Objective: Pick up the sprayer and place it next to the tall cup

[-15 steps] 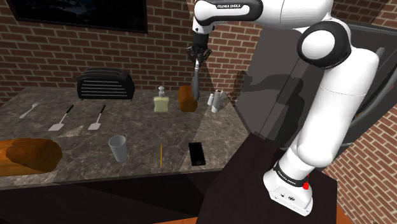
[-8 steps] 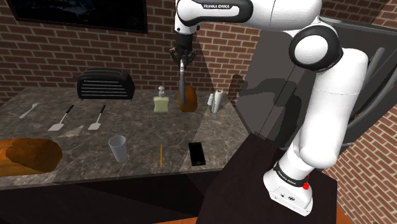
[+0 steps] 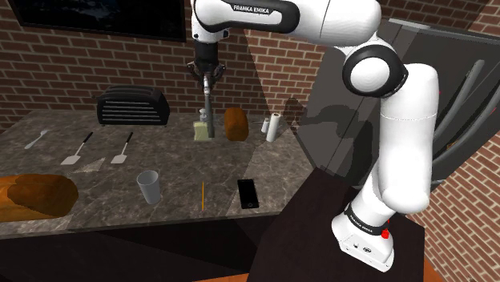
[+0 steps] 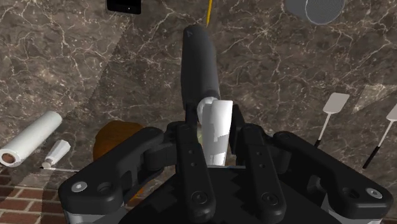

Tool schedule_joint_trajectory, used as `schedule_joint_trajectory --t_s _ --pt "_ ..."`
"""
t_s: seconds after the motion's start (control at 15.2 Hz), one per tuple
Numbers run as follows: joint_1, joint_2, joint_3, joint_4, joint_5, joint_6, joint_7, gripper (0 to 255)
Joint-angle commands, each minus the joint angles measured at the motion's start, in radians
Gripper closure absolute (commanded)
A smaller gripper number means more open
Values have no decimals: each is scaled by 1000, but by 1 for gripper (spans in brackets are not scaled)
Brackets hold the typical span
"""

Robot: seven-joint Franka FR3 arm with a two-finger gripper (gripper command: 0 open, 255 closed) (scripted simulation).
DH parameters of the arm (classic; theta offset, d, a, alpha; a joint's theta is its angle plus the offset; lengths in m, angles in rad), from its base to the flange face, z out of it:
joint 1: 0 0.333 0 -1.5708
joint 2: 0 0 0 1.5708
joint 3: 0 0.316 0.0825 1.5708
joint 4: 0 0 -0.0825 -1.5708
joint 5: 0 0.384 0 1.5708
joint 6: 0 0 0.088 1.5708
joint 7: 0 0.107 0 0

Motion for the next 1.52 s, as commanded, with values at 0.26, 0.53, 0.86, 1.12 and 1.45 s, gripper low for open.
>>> schedule_joint_trajectory --t_s 0.26,0.53,0.86,1.12,1.45 --pt "98 184 24 291 -22 -112 107 255" --pt "109 194 25 266 -23 -77 122 255" --pt "104 164 26 148 -22 10 126 255" --pt "102 152 26 74 -22 72 128 255" --pt "99 146 26 -2 -23 143 131 255"
